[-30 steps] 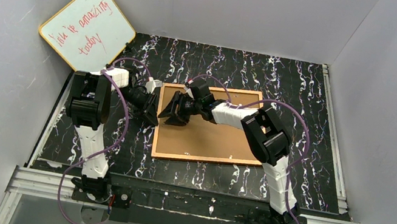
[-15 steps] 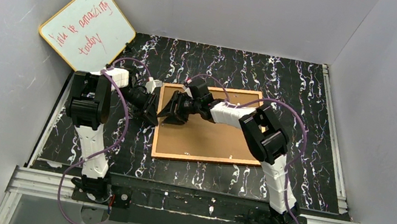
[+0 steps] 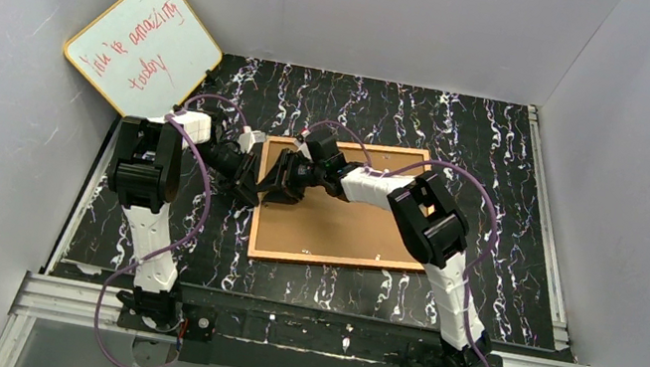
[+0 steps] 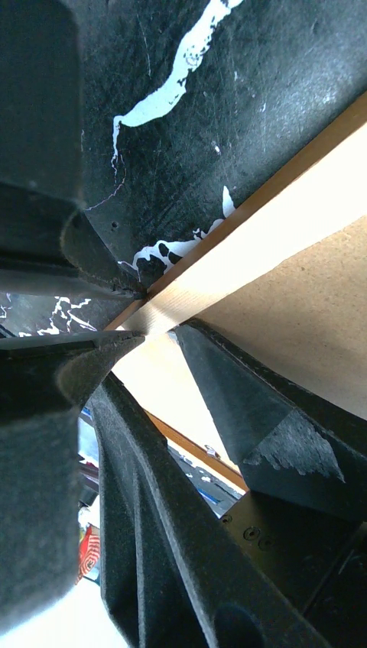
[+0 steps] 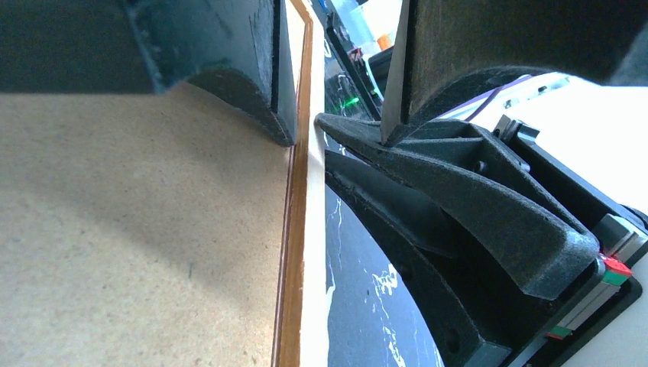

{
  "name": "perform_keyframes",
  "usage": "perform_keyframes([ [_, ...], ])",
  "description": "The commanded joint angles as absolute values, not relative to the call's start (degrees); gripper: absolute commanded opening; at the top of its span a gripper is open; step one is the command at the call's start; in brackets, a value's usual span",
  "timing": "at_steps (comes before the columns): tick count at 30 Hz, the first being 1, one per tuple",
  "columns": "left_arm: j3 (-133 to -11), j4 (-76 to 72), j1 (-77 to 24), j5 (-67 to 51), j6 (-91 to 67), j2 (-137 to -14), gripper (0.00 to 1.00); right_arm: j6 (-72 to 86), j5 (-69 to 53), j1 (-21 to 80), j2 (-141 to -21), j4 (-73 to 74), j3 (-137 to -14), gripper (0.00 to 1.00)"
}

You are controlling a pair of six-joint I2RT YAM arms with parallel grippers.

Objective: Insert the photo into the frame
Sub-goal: Install the photo frame at the center of the board.

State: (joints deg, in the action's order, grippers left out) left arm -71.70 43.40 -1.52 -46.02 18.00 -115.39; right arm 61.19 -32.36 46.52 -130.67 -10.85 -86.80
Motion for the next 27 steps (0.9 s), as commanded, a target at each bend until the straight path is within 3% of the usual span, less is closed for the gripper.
perform_keyframes([
  [1, -69.9, 36.6, -3.1, -39.0, 22.0, -116.3, 0.11, 59.5, -31.9, 47.2, -132.5, -8.6, -88.2, 0.53],
  [12, -72.2, 39.5, -2.9, -39.4, 23.2, -115.1, 0.13, 55.0, -30.2, 40.9, -127.6, -4.6, -91.9, 0.6],
  [16, -74.6, 42.5, -2.4, -40.1, 24.7, -114.7, 0.15, 51.0, -27.0, 36.8, -122.3, -1.2, -91.0, 0.7],
  [23, -76.6, 47.8, -2.2, -38.9, 30.7, -114.4, 0.17, 45.8, -17.6, 27.0, -109.5, 3.8, -80.4, 0.85],
  [27, -73.9, 48.6, -3.2, -37.9, 35.6, -112.7, 0.19, 44.7, -11.7, 20.3, -102.8, 8.8, -74.6, 0.88],
])
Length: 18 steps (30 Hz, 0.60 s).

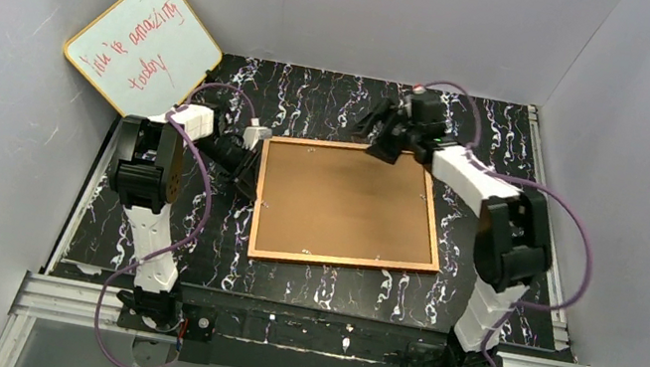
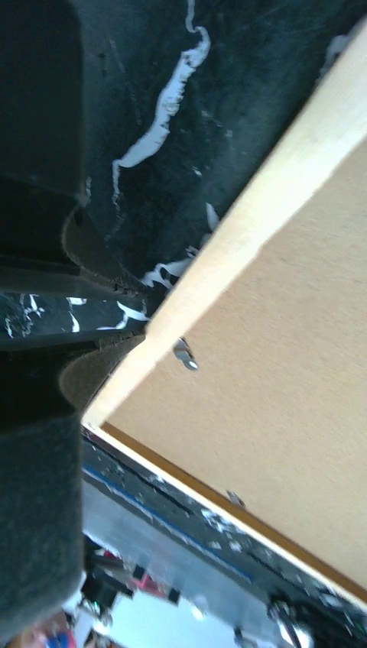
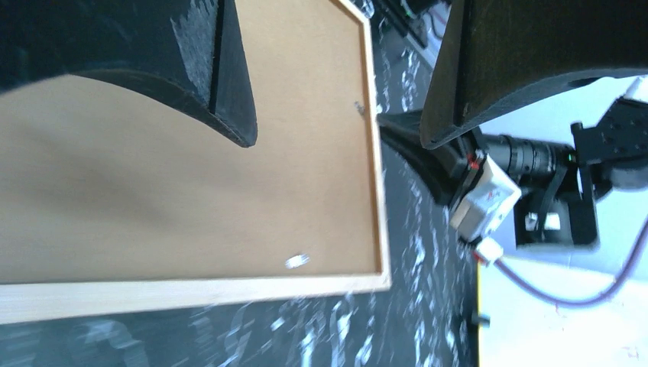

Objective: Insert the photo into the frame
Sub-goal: Install the photo frame at the center of the board, then adjust the photo frame at the center of the board.

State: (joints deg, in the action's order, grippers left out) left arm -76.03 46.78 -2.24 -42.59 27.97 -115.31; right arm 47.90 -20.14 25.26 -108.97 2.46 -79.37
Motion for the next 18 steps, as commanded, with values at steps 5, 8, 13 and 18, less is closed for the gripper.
perform_keyframes([
  [5, -69.8, 48.1, -6.8, -34.2, 39.6, -110.5, 0.19, 44.7, -2.2, 12.9, -94.3, 12.6, -65.8, 0.97],
  [8, -68.5, 47.7, -7.8, -34.0, 39.9, -110.0, 0.19, 45.4, -1.5, 8.1, -91.7, 10.0, -60.8, 0.98],
  [13, -66.0, 47.5, -11.4, -32.1, 42.1, -107.7, 0.2, 43.5, -4.2, 4.2, -96.5, 9.3, -62.2, 0.97],
  [18, -63.8, 47.9, -14.5, -31.0, 44.6, -105.3, 0.2, 44.0, -7.9, 3.5, -103.7, 10.1, -65.8, 0.96],
])
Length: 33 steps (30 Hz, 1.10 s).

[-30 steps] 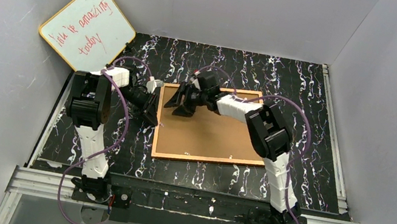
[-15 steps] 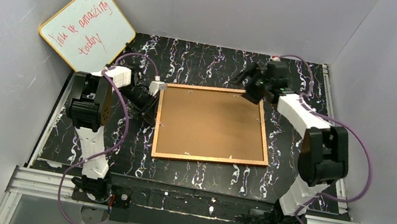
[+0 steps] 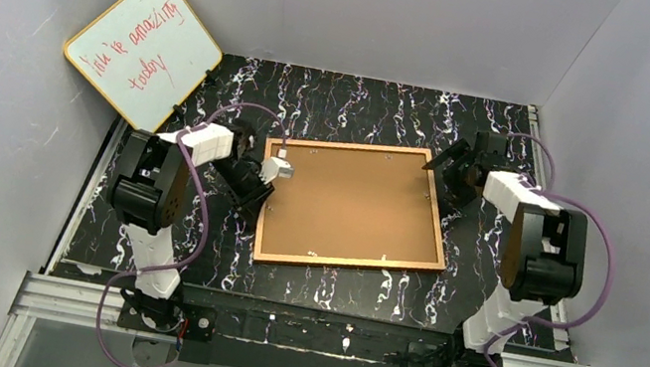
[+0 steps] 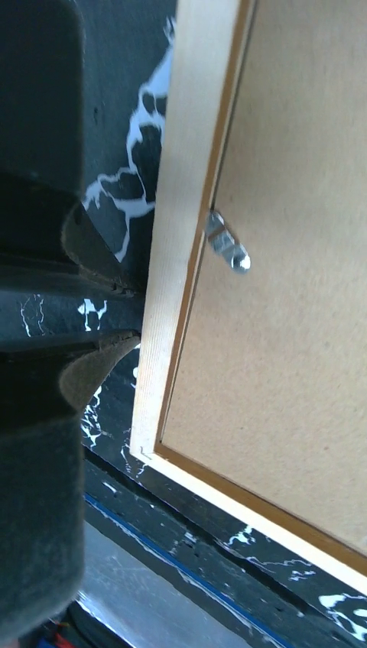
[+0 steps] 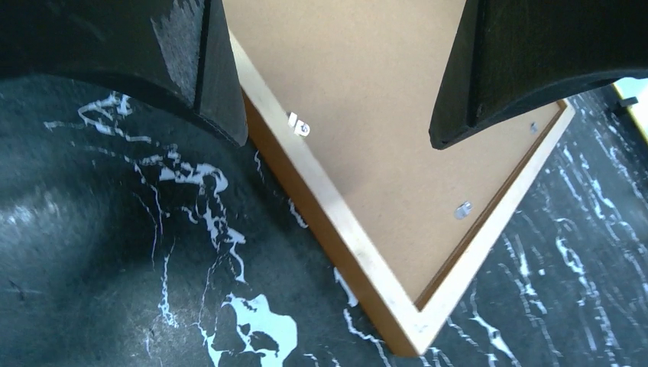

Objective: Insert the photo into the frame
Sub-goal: Adjust the photo frame at the center of the board.

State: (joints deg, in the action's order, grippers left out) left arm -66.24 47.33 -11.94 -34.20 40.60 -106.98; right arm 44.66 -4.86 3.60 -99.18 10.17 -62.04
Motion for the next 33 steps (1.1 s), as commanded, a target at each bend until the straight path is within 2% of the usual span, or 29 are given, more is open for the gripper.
perform_keyframes([
  [1, -63.7, 47.9, -15.0, -31.0, 44.7, -105.3, 0.2, 44.5, -9.1, 3.6, -105.1, 10.2, -66.7, 0.96],
  [6, -63.4, 45.8, -17.9, -31.9, 43.0, -106.8, 0.22, 47.4, -12.6, 5.5, -111.6, 9.9, -71.8, 0.94],
  [13, -66.4, 42.3, -29.3, -33.6, 37.1, -111.4, 0.23, 47.7, -19.6, 13.2, -127.0, 12.6, -94.6, 0.93],
  [16, -68.1, 43.2, -34.9, -35.2, 36.3, -112.4, 0.29, 44.9, -19.6, 15.5, -133.6, 19.2, -107.5, 0.95],
  [20, -71.1, 50.5, -37.3, -39.7, 39.4, -111.8, 0.47, 42.7, -16.1, 13.9, -134.7, 22.2, -113.3, 0.98],
  [23, -73.9, 58.2, -36.3, -39.8, 43.8, -109.7, 0.53, 41.4, -13.3, 11.1, -131.5, 23.2, -112.4, 0.98],
  [26, -77.6, 65.6, -32.8, -39.9, 48.6, -106.9, 0.59, 40.6, -9.8, 8.4, -125.1, 21.6, -106.4, 0.98],
  [29, -84.9, 73.2, -27.2, -39.1, 53.5, -107.7, 0.6, 40.4, -7.6, 5.7, -119.8, 21.6, -101.9, 0.98],
  [33, -94.3, 70.2, -17.5, -34.6, 50.1, -111.6, 0.58, 42.0, -3.6, 5.0, -109.3, 21.9, -89.3, 0.98],
])
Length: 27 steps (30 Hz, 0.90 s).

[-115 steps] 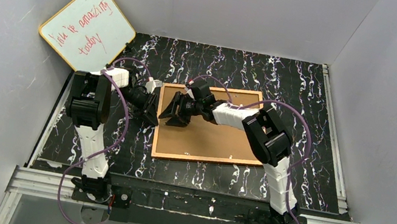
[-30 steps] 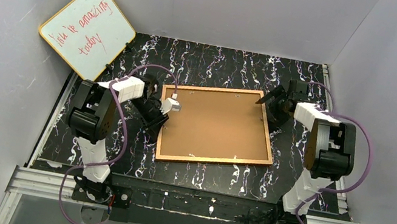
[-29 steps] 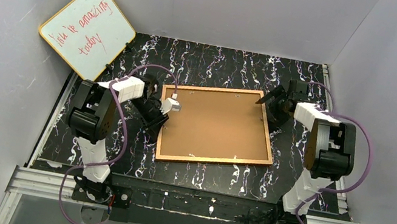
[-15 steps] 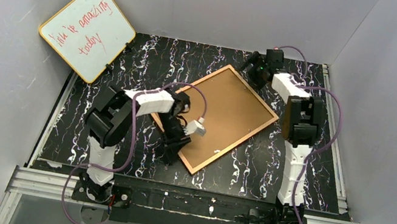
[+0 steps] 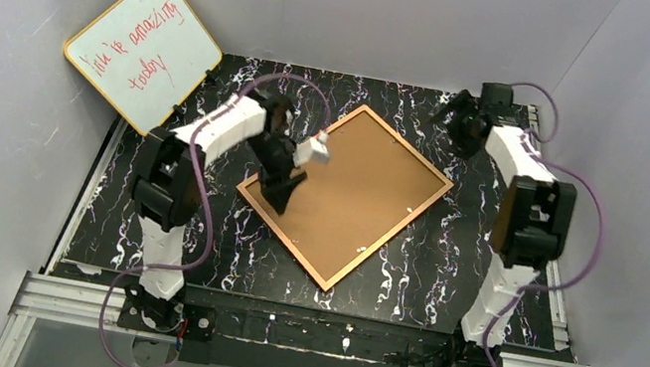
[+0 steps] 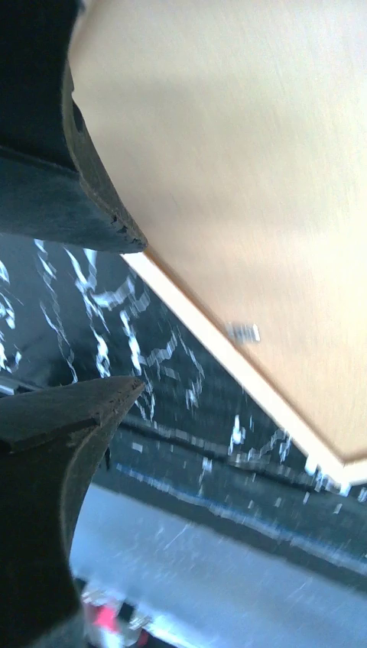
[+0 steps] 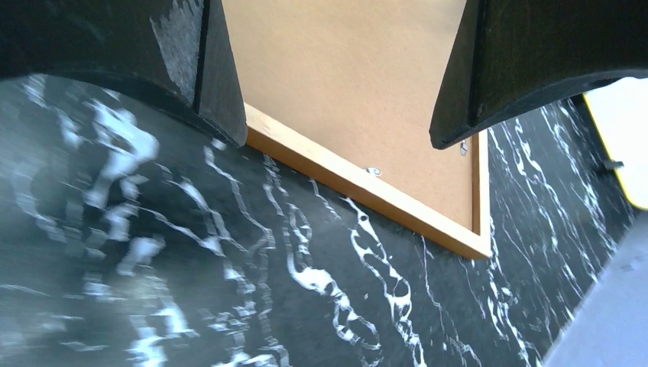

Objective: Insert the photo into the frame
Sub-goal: Adjust the photo frame at the center of the board.

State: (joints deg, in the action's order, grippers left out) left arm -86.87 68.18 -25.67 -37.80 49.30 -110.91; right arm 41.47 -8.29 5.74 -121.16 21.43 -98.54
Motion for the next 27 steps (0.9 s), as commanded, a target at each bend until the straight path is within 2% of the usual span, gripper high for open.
perform_keyframes([
  [1, -96.6, 67.1, -15.1, -33.4, 46.9, -113.4, 0.56, 42.7, -3.6, 4.9, -105.6, 19.7, -84.5, 0.98],
  [7, -107.9, 55.4, -4.7, -29.1, 32.8, -126.2, 0.44, 48.3, -10.2, 5.0, -88.7, 14.6, -59.4, 0.98],
  [13, -103.8, 50.2, -3.2, -29.6, 31.0, -129.5, 0.39, 51.6, -16.3, 5.0, -79.3, 9.5, -44.6, 0.98],
  [19, -95.2, 48.5, -3.8, -31.5, 31.8, -127.3, 0.37, 52.5, -20.5, 5.0, -83.0, 3.8, -41.3, 0.98],
  [27, -79.0, 51.3, -8.5, -35.4, 39.1, -118.8, 0.37, 48.0, -19.6, 5.0, -93.9, 4.8, -52.9, 0.98],
])
